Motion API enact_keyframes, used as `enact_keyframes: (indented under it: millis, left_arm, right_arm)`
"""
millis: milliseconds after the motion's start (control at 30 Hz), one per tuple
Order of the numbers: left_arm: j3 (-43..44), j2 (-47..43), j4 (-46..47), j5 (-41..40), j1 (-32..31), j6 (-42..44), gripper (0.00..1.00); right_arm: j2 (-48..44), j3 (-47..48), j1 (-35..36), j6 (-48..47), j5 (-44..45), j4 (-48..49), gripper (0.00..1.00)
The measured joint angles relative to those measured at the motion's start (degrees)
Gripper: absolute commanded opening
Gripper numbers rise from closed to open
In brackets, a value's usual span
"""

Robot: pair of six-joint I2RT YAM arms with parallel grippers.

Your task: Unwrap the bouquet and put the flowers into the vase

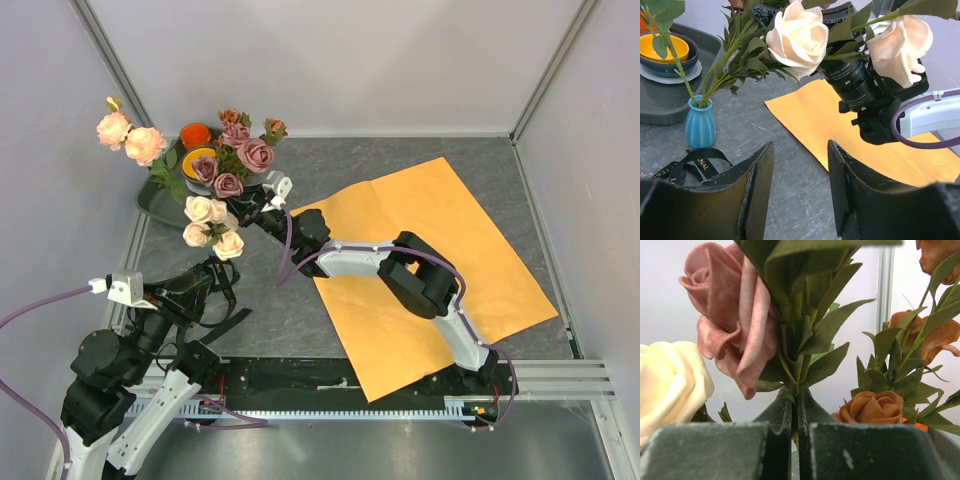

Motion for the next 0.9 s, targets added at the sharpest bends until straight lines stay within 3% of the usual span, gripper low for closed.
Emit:
enact_keyframes:
  millis: [900]
  left_arm:
    - [-0.1, 0.0, 0.0, 0.0, 0.3, 0.0, 0.54]
  right_arm:
    - [0.2, -4.9, 1.0, -0.6, 0.7, 0.1, 0.00]
